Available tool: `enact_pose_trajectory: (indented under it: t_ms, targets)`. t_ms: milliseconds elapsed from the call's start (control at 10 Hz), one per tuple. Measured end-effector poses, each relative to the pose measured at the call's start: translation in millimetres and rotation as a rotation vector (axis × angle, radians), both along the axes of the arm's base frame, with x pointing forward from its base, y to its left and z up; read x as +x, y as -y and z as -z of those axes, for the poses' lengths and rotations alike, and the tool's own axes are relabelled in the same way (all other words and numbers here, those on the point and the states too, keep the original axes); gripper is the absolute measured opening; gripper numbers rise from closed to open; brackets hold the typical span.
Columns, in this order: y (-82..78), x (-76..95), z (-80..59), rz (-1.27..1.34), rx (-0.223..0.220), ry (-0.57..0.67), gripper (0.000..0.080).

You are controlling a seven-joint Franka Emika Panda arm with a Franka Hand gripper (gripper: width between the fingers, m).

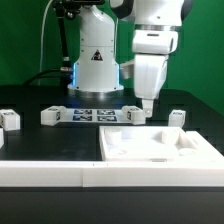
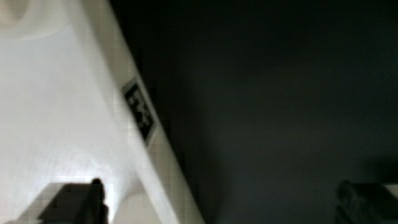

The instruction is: Assemble one leg

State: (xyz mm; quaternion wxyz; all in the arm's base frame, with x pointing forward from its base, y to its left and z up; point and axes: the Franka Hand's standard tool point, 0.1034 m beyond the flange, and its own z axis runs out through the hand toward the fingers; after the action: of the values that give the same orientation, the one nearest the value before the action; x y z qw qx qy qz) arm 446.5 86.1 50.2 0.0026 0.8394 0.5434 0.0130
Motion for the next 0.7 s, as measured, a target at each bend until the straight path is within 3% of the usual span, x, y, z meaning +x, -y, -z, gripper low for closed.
enact_pose_trajectory:
  t_ms: [300,500,700]
  targets:
    - [-15.3,-26.7,5.6,0.464,0.060,0.021,0.0649]
    - [-31.8,-31.2,9.2,0.739,0.080,-0.004,0.0649]
    - [-36.3,-31.7,11.8,0.879,0.089,-0.019,0.0649]
